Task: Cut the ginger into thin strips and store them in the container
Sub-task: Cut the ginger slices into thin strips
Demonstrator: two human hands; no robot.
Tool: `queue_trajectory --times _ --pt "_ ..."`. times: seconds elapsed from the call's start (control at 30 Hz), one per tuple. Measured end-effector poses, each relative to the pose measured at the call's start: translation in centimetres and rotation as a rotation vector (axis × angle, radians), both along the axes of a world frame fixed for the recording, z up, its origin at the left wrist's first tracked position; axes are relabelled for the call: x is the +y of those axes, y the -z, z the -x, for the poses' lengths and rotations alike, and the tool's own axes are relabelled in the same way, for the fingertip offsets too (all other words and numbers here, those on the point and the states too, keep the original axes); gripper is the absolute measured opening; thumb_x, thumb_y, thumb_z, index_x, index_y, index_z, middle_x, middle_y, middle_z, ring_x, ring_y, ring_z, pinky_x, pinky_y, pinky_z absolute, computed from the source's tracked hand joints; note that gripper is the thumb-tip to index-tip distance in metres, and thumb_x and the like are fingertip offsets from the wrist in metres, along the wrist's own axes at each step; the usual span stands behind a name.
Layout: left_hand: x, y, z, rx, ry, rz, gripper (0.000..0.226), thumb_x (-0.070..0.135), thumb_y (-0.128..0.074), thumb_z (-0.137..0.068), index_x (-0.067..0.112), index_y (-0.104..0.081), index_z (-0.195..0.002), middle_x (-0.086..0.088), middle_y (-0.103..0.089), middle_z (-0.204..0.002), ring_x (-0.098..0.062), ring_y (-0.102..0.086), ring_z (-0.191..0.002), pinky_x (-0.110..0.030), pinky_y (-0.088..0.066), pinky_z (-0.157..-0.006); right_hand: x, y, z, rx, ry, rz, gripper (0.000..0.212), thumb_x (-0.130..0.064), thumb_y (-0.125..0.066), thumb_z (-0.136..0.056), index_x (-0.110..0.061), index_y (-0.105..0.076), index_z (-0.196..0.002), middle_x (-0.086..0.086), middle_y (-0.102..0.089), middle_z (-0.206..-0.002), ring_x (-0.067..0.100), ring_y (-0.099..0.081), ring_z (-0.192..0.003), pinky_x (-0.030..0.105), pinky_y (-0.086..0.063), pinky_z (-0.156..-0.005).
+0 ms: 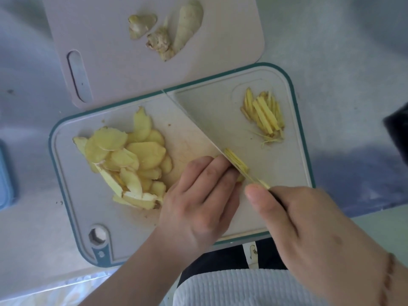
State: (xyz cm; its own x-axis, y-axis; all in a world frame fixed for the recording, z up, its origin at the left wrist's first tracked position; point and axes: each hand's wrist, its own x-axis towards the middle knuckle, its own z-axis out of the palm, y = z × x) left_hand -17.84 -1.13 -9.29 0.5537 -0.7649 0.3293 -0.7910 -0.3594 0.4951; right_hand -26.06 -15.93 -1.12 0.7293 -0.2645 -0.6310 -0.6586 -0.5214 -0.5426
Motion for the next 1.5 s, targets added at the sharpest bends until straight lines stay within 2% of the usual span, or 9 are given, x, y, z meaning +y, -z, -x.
queue_trajectory --times 0.17,0.3,0.47,0.63,0.8,1.07,1.2,1.37,1.5 --pt "-0.2 0.0 0.1 -0.025 -0.020 0.009 0.007 0.001 -0.073 -0.089 -0.004 -0.078 -0.092 -0.013 -0.074 -0.102 -0.031 -0.069 -0.088 -0.034 -0.054 -0.086 0.0 -1.5 1.5 0.013 0.082 -0.058 0.064 -0.084 -0.007 -0.068 -0.036 -0.049 -0.073 -0.010 -0.051 -0.050 0.007 -0.052 -0.055 0.016 -0.037 -0.053" --pt "-0.2 0.0 0.0 -0.034 -0.013 0.017 0.009 0.002 -0.072 -0.091 -0.004 -0.078 -0.093 -0.014 -0.074 -0.103 -0.030 -0.067 -0.090 -0.033 -0.053 -0.088 0.1 -0.1 0.4 0.030 0.012 -0.024 0.079 -0.083 -0.006 -0.075 -0.015 -0.041 -0.055 -0.012 -0.051 -0.051 0.010 -0.049 -0.048 0.018 -0.036 -0.048" --pt "-0.3 -0.1 0.0 -0.022 -0.025 0.047 0.011 0.002 -0.069 -0.092 -0.005 -0.077 -0.089 -0.015 -0.074 -0.099 -0.027 -0.063 -0.094 -0.032 -0.053 -0.088 0.3 -0.1 0.1 -0.008 0.026 -0.020 0.076 -0.082 -0.009 -0.076 -0.016 -0.042 -0.058 -0.012 -0.051 -0.053 0.008 -0.050 -0.053 0.019 -0.036 -0.049" --pt "-0.1 0.1 0.0 -0.018 -0.037 0.031 0.007 0.001 -0.077 -0.086 -0.004 -0.078 -0.090 -0.014 -0.074 -0.099 -0.030 -0.066 -0.091 -0.031 -0.053 -0.088 0.2 -1.1 1.0 -0.002 0.064 -0.042 0.066 -0.084 -0.009 -0.073 -0.031 -0.048 -0.070 -0.008 -0.049 -0.048 0.009 -0.049 -0.049 0.018 -0.036 -0.049" --pt "-0.3 0.0 -0.2 -0.003 -0.027 0.053 0.011 0.002 -0.069 -0.092 -0.005 -0.077 -0.089 -0.015 -0.074 -0.098 -0.029 -0.064 -0.091 -0.030 -0.052 -0.087 0.4 0.4 -1.0 -0.001 0.001 -0.004 0.076 -0.080 -0.006 -0.082 -0.018 -0.037 -0.050 -0.017 -0.051 -0.051 0.003 -0.051 -0.053 0.014 -0.039 -0.051" --pt "-0.2 0.0 -0.1 -0.012 -0.034 0.031 0.007 0.002 -0.075 -0.088 -0.004 -0.078 -0.090 -0.014 -0.074 -0.100 -0.028 -0.066 -0.091 -0.032 -0.053 -0.087 0.5 -1.3 1.2 0.020 0.082 -0.036 0.067 -0.084 -0.007 -0.070 -0.032 -0.049 -0.068 -0.009 -0.050 -0.050 0.009 -0.050 -0.053 0.018 -0.036 -0.051" --pt "-0.2 0.0 -0.1 -0.005 -0.026 0.032 0.006 0.001 -0.075 -0.088 -0.004 -0.077 -0.090 -0.014 -0.074 -0.100 -0.030 -0.066 -0.089 -0.030 -0.052 -0.087 0.6 0.1 -0.4 0.002 0.048 -0.030 0.074 -0.080 -0.011 -0.080 -0.016 -0.036 -0.053 -0.005 -0.043 -0.045 0.012 -0.042 -0.043 0.016 -0.031 -0.042" --pt "-0.2 -0.1 -0.1 0.015 -0.011 0.042 0.008 0.001 -0.072 -0.088 -0.005 -0.077 -0.088 -0.015 -0.073 -0.098 -0.032 -0.067 -0.086 -0.031 -0.052 -0.087 0.2 -0.1 -1.5 -0.043 0.054 -0.046 0.069 -0.073 -0.016 -0.086 -0.017 -0.036 -0.051 -0.005 -0.042 -0.043 0.013 -0.042 -0.042 0.015 -0.030 -0.040" --pt "0.0 0.0 -0.2 0.024 -0.014 0.025 0.008 -0.002 -0.074 -0.087 -0.004 -0.078 -0.093 -0.014 -0.074 -0.104 -0.033 -0.069 -0.088 -0.032 -0.053 -0.087 0.3 -1.0 0.9 -0.002 0.058 -0.014 0.062 -0.081 -0.013 -0.076 -0.032 -0.047 -0.059 -0.009 -0.047 -0.046 0.011 -0.046 -0.046 0.016 -0.033 -0.046"
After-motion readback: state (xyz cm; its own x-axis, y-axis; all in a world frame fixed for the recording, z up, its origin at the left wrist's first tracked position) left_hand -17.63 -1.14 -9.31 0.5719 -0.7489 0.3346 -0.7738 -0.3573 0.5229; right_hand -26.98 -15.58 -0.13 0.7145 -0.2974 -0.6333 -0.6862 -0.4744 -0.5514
